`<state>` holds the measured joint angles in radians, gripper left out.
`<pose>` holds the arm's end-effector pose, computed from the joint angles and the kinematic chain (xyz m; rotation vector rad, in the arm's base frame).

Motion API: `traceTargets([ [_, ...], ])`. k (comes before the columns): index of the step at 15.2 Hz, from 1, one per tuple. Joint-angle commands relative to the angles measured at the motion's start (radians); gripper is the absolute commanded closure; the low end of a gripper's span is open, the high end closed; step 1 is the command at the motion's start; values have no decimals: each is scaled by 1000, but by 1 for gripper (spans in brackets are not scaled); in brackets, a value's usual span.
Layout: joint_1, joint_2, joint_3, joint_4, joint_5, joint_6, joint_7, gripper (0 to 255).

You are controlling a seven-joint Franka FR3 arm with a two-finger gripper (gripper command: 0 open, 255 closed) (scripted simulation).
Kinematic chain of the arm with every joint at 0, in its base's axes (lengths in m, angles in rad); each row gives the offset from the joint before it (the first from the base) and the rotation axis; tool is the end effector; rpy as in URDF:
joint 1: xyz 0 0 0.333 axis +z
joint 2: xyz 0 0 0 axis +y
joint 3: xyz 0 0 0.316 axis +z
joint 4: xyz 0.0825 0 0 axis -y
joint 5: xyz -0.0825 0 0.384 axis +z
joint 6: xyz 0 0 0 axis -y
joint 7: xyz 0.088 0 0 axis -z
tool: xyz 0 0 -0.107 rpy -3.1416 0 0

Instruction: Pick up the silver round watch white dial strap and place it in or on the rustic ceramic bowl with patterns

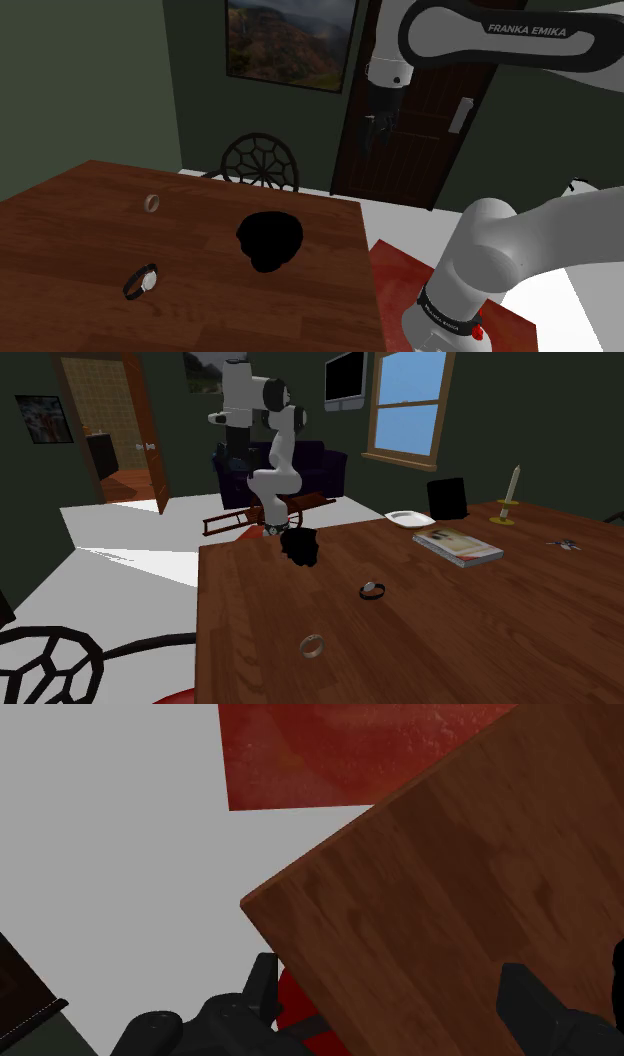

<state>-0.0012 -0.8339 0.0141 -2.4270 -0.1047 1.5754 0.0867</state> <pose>0.2933 -0.0062 0.5725 3.0234 -0.1166 -0.0186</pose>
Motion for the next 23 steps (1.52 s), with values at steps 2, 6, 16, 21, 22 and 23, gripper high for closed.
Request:
traceTargets([
  [2,5,8,19,-10,18,16,30,0],
  [6,26,54,98,-35,90,85,148,0],
  [16,58,272,294,-1,221,286,431,0],
  [21,56,426,389,67,239,385,575,0],
  [22,54,459,408,85,237,404,605,0],
  [23,52,494,426,104,233,421,635,0],
])
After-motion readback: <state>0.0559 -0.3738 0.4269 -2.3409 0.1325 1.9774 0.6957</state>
